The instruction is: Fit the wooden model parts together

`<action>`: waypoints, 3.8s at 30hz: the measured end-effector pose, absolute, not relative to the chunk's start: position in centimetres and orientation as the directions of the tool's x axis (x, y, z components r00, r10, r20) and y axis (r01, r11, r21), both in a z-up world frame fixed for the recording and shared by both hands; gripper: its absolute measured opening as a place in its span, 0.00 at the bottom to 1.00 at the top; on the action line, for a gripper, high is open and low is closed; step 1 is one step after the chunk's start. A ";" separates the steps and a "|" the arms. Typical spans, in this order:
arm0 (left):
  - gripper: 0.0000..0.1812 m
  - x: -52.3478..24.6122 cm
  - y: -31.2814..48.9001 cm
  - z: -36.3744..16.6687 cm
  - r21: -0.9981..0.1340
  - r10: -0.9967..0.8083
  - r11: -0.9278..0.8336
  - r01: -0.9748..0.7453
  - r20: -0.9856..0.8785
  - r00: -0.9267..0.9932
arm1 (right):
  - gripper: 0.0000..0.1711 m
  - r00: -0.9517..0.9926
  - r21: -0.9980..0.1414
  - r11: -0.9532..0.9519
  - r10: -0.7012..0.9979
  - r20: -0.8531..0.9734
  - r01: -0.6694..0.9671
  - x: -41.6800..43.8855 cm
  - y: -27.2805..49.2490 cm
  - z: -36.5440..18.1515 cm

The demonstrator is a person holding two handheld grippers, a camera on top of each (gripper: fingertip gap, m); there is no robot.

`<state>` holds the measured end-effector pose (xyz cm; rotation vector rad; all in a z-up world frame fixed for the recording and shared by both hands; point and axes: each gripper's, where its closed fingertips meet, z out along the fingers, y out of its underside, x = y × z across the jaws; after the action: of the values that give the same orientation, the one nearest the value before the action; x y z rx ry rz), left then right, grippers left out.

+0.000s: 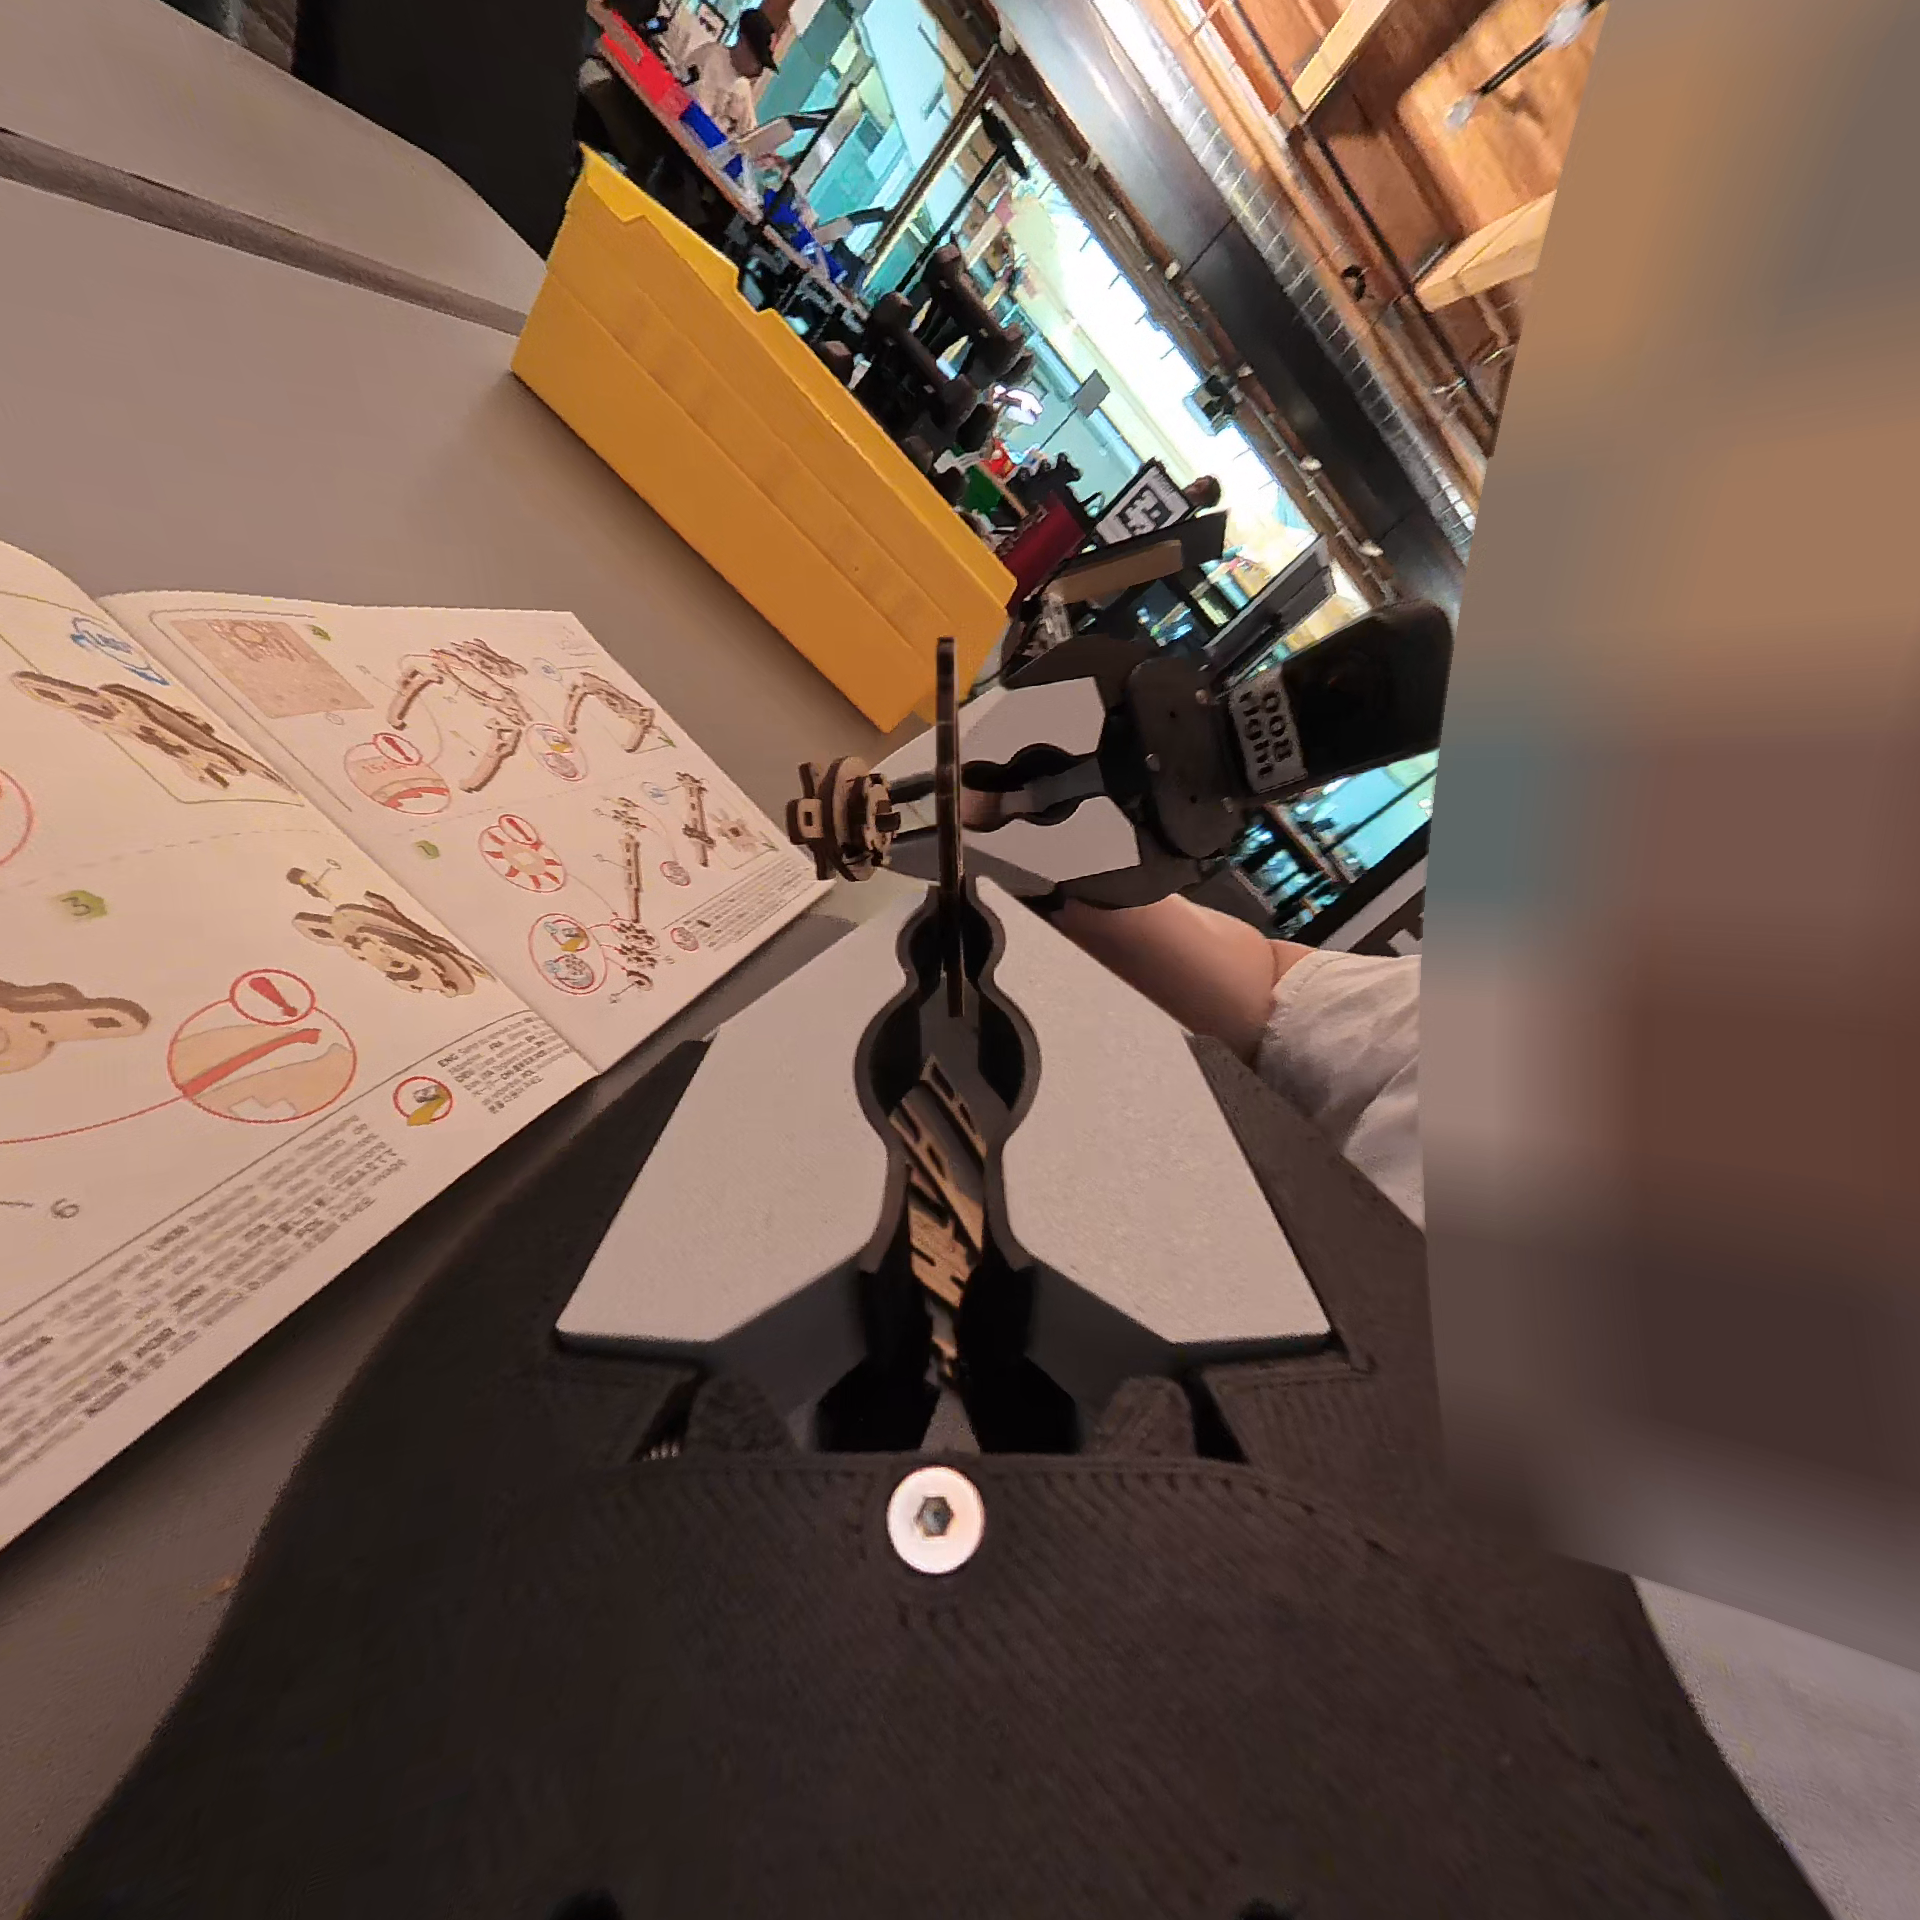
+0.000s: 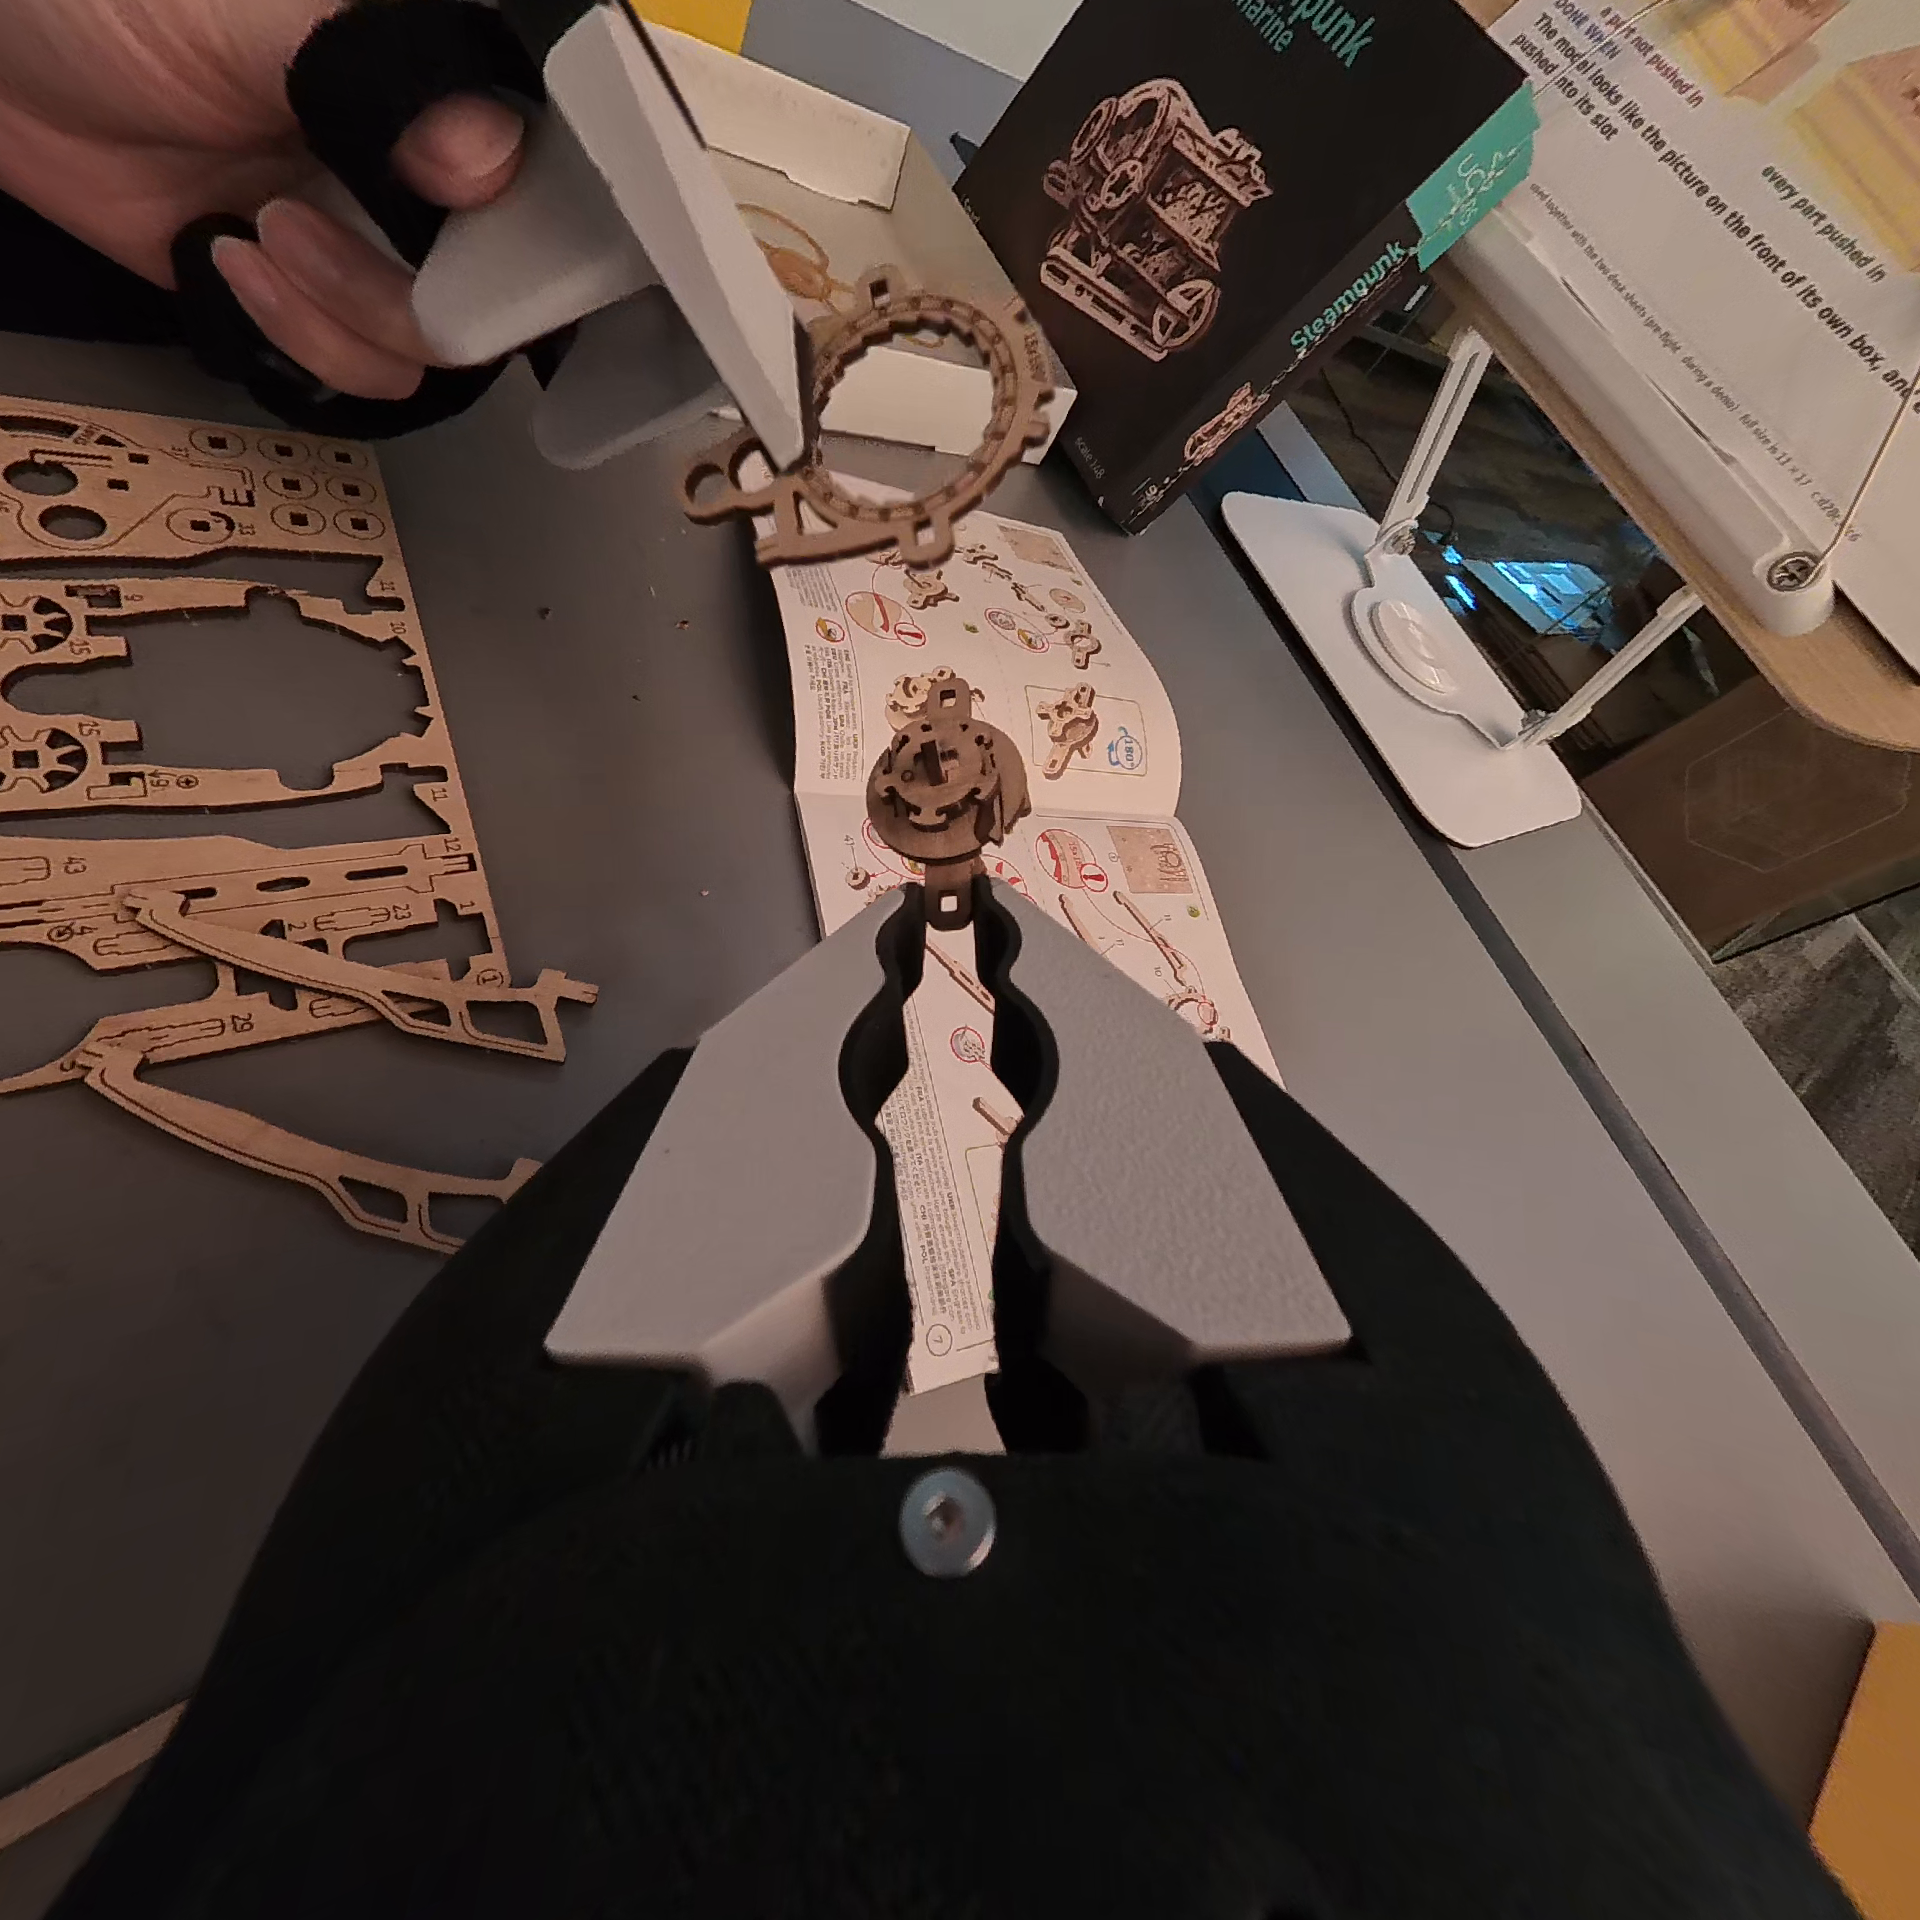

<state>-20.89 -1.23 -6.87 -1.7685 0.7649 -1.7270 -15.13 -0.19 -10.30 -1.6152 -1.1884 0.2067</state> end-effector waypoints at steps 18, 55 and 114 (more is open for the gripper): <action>0.00 -20.9 -2.6 -3.2 -0.845 -0.851 -0.525 0.099 0.521 -0.065 | 0.05 0.494 -0.877 -0.012 0.830 0.260 0.481 -16.4 -1.3 -10.0; 0.00 -20.3 -1.6 -4.8 -0.907 -0.882 -0.415 0.072 0.421 0.212 | 0.05 0.482 -0.941 -0.174 0.876 -0.014 0.289 -17.5 -2.5 -8.9; 0.00 -20.6 -2.7 -4.3 -0.819 -0.820 -0.572 0.048 0.572 -0.012 | 0.30 0.638 -0.706 -0.580 0.733 -0.234 0.407 -15.6 -8.5 -14.3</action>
<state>-20.60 -2.68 -4.25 -1.6009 0.8175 -1.6616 -15.64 -8.52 -14.29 -2.2417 -0.8853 0.6891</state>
